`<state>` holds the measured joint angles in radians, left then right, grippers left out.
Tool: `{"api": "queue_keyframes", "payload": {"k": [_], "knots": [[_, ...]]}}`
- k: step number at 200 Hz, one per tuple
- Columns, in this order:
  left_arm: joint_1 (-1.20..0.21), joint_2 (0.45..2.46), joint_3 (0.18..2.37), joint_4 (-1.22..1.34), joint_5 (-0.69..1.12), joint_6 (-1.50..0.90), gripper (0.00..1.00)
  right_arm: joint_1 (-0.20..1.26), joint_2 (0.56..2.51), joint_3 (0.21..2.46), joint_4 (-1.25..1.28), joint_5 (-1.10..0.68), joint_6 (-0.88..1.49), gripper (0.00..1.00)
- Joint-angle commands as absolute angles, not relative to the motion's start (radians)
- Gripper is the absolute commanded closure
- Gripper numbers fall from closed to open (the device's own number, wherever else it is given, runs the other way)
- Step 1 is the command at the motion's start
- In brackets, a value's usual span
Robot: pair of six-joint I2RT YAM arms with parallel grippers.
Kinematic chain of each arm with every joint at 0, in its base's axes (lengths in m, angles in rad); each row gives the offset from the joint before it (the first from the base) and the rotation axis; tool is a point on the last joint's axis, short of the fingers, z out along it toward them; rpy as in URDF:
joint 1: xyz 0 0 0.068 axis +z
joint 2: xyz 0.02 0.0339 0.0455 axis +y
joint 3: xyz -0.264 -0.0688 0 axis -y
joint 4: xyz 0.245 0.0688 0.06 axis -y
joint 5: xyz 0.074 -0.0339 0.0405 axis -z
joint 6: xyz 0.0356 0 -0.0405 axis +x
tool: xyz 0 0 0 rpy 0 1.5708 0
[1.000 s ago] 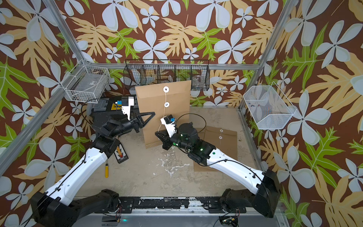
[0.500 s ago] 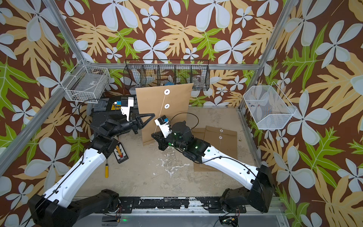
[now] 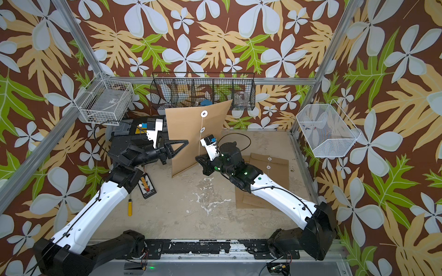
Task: Close the mouth of the file bag
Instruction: Close the file bag.
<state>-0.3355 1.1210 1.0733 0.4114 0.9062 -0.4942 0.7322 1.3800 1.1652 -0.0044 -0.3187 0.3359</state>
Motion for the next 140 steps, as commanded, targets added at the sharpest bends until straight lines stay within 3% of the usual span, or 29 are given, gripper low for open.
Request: {"api": "queue_keyframes", "payload": {"k": [1,67,140], "knots": [[-0.325,1.112,1.074,0.452,0.922,-0.501,1.00,0.708,1.369,1.164,-0.043,-0.342,0.324,1.00],[-0.276,1.105,1.050,0.324,0.893,-0.492,1.00,0.625,1.301,1.144,-0.081,-0.348,0.307,1.00],[-0.239,1.117,1.022,0.231,0.880,-0.530,1.00,0.614,1.241,1.221,-0.150,-0.060,0.241,1.00]]}}
